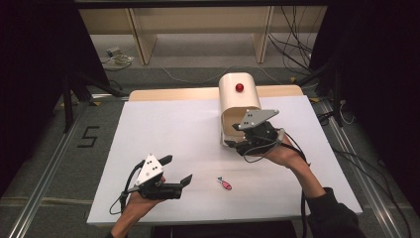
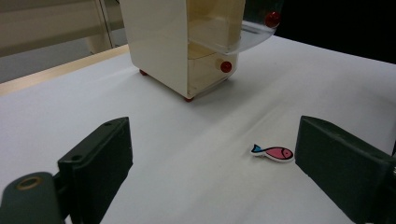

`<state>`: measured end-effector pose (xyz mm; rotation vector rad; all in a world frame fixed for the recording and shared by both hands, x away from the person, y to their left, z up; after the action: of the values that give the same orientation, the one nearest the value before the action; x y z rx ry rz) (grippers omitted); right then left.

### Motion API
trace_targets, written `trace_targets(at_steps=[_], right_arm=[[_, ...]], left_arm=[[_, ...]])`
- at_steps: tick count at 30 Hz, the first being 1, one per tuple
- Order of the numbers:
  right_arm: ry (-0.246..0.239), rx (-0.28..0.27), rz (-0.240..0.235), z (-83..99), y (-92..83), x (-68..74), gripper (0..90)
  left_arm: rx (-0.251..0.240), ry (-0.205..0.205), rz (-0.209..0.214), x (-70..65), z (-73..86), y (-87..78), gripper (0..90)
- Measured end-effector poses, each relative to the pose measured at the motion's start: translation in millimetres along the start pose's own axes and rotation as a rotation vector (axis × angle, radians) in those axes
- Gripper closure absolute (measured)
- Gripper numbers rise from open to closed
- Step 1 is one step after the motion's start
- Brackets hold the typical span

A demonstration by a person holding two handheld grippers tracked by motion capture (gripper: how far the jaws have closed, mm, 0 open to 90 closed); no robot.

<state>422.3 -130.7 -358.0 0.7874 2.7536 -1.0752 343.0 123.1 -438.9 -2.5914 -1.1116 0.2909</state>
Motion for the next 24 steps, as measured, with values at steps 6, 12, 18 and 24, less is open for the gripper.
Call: trace_targets(at_steps=[6, 12, 18, 24], right_arm=[[-0.001, -0.01, -0.007, -1.2, -0.4, 2.0, 43.5], [-0.003, -0.014, -0.019, -1.9, -1.6, 6.6, 42.4], [-0.022, -0.013, -0.035, -2.9, -1.2, 14.8, 41.6], [-0.034, -0.009, -0.049, -3.8, -0.2, 23.0, 41.0]], left_arm=[[-0.001, -0.001, -0.001, 0.3, 0.0, -0.2, 11.0], [-0.007, -0.008, -0.011, 1.2, -0.4, -0.6, 11.0], [-0.011, -0.012, -0.022, 2.5, -0.7, -1.1, 11.0], [-0.015, -0.016, -0.032, 3.7, -1.2, -1.6, 11.0]])
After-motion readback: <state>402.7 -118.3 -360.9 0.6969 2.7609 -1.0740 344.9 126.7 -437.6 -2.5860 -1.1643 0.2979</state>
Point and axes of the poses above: each handheld gripper's, and its own axes: y roughly forward along the jaws, z roughly out of its underside, x roughly to its left, the point moved 4 cm from there along y, roughly forward along the jaws, and after that the axes turned 3 degrees about -y, right-handed, at the moved point
